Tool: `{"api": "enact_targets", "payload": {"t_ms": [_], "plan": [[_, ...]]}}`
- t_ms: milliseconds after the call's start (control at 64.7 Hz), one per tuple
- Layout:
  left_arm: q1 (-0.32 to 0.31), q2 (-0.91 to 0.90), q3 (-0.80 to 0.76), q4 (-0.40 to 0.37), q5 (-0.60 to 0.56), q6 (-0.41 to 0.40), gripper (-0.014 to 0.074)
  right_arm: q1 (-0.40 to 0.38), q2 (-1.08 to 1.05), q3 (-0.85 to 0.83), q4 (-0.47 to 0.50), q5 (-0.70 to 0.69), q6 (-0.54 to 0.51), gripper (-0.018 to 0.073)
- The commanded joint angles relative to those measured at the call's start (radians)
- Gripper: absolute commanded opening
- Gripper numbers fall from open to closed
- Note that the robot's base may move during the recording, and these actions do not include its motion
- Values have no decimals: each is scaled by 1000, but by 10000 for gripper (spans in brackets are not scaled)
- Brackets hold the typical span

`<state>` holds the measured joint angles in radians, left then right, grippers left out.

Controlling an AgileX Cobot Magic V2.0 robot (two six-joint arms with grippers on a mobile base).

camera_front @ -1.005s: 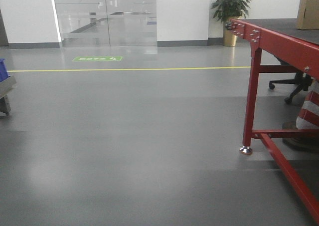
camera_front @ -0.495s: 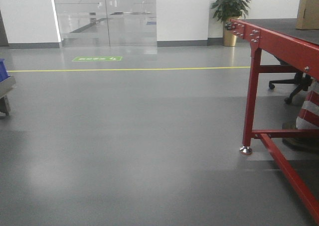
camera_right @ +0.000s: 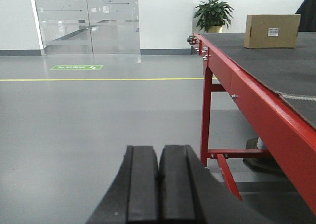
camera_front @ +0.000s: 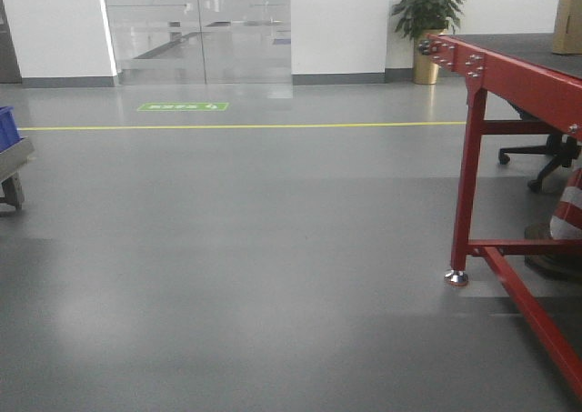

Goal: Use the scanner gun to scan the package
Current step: 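Drive the base forward and turn toward the red conveyor table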

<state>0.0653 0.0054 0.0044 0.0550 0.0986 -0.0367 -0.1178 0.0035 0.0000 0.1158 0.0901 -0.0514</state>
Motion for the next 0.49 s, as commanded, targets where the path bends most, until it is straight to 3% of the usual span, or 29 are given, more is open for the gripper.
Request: {"api": "enact_targets", "payload": {"t_ms": [0,247,479], "plan": [[-6,-5,-4,4,-18,-4,-111,1,-3,0,-6,-17,0,-153],[-6,-5,-4,4,-18,-4,-111,1,-3,0,-6,-17,0,-153],[-69,-5,-4,4,-18,-4,-111,1,-3,0,-6,-17,0,-153]]}}
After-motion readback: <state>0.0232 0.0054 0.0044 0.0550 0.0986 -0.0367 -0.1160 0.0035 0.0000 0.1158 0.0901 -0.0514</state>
